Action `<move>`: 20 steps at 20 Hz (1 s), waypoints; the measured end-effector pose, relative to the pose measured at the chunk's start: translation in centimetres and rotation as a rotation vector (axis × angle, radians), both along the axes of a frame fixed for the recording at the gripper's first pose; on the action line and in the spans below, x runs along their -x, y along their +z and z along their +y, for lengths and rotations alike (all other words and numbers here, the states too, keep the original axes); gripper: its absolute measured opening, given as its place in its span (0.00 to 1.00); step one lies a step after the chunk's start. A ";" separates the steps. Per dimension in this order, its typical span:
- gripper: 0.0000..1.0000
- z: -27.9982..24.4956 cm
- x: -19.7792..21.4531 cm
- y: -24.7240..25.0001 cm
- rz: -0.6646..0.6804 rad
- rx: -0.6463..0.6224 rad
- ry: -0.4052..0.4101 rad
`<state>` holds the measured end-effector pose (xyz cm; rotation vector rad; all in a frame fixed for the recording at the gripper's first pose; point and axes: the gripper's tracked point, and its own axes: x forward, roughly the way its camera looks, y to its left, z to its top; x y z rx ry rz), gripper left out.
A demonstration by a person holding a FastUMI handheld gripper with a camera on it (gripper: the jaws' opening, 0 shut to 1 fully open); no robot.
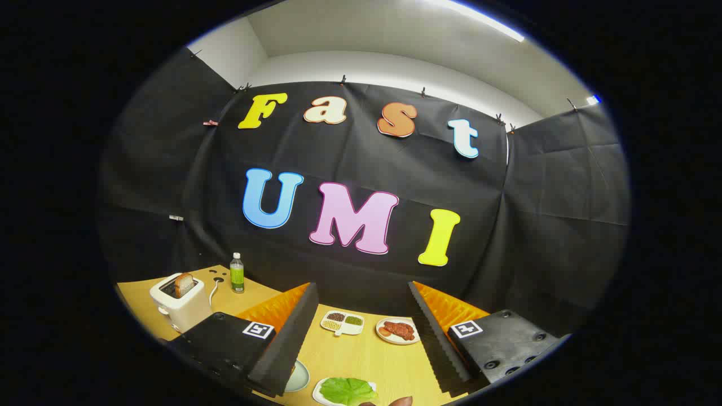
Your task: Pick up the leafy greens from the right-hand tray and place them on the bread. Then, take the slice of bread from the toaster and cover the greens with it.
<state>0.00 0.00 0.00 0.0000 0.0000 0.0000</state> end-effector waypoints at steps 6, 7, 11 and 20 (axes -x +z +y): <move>0.97 -0.4 -0.1 -0.7 0.018 -0.008 0.011; 0.97 -0.4 -0.1 -0.8 0.019 -0.009 0.012; 0.97 -0.4 -0.4 -1.1 0.027 -0.012 0.018; 0.97 -0.1 -1.0 -6.0 0.175 -0.017 0.095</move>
